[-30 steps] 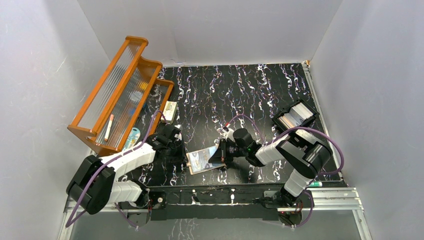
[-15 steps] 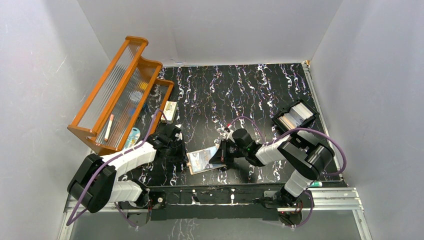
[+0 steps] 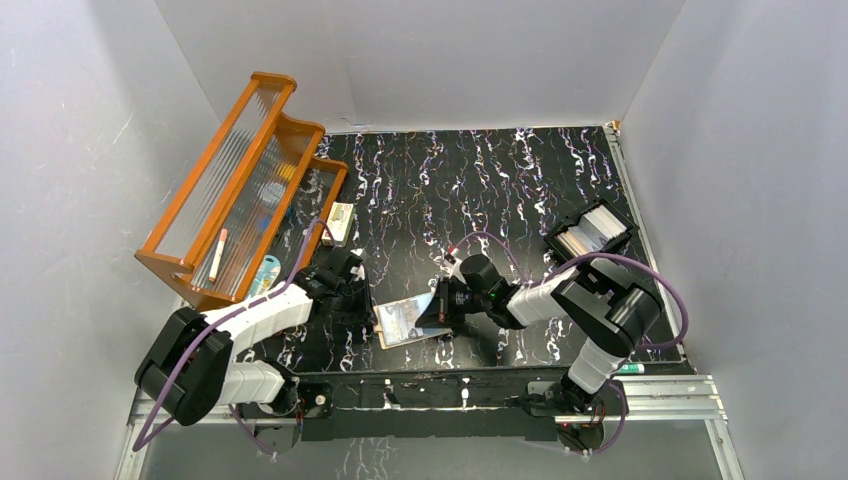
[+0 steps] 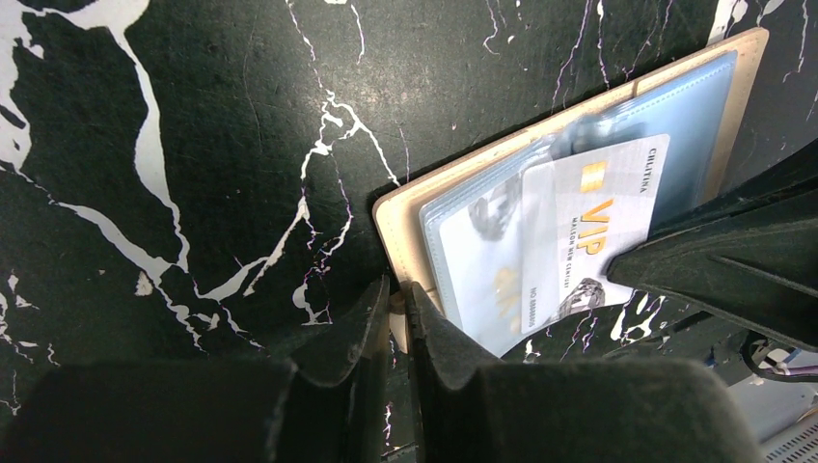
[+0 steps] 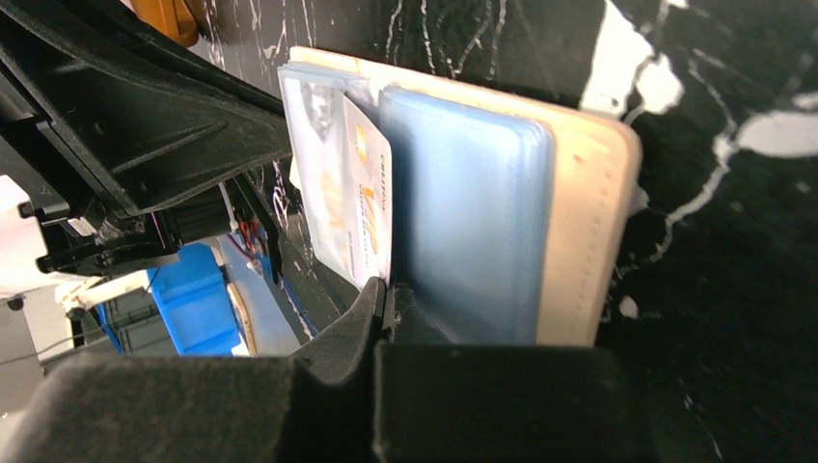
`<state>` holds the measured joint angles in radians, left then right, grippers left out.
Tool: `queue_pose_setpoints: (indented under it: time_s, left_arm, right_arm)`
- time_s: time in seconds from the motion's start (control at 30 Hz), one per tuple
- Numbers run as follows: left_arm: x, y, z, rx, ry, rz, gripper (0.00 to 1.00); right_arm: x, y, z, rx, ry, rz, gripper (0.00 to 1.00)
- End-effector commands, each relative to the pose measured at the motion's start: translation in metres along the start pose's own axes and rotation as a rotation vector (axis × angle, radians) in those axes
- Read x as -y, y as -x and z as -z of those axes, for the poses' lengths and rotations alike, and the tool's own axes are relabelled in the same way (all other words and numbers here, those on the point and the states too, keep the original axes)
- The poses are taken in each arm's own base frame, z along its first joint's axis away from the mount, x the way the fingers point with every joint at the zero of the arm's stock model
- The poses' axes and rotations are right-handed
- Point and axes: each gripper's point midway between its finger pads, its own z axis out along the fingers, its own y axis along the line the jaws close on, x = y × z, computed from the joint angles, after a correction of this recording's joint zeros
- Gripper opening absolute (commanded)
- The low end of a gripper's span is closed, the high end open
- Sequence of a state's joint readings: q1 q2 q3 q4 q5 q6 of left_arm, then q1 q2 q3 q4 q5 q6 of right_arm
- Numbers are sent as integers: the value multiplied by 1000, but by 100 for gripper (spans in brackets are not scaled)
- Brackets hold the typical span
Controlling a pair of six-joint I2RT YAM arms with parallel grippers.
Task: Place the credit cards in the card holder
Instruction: Insert the credit card into the card holder.
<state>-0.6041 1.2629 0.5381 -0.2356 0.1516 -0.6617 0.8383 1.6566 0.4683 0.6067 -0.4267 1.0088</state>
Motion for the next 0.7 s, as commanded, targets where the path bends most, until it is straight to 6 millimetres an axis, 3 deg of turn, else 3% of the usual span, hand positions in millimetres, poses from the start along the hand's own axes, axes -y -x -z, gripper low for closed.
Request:
queue_pose_setpoints:
  time_s: [0.0, 0.13, 0.3, 0.47, 0.67]
  left_arm:
    - [-2, -2, -3, -20, 13, -20, 10]
    - [2, 3, -3, -21, 8, -30, 10]
    - [3, 5, -3, -23, 11, -40, 10]
    - [3, 5, -2, -18, 8, -43, 10]
    - [4, 2, -5, -23, -3, -37, 10]
  right_arm:
    - [11, -12, -7, -88, -52, 45, 0]
    - [6, -9, -11, -125, -59, 77, 1]
    - [7, 3, -2, -106, -162, 126, 23]
    - [9, 19, 14, -30, -264, 161, 32]
    - [2, 25, 9, -21, -249, 175, 38]
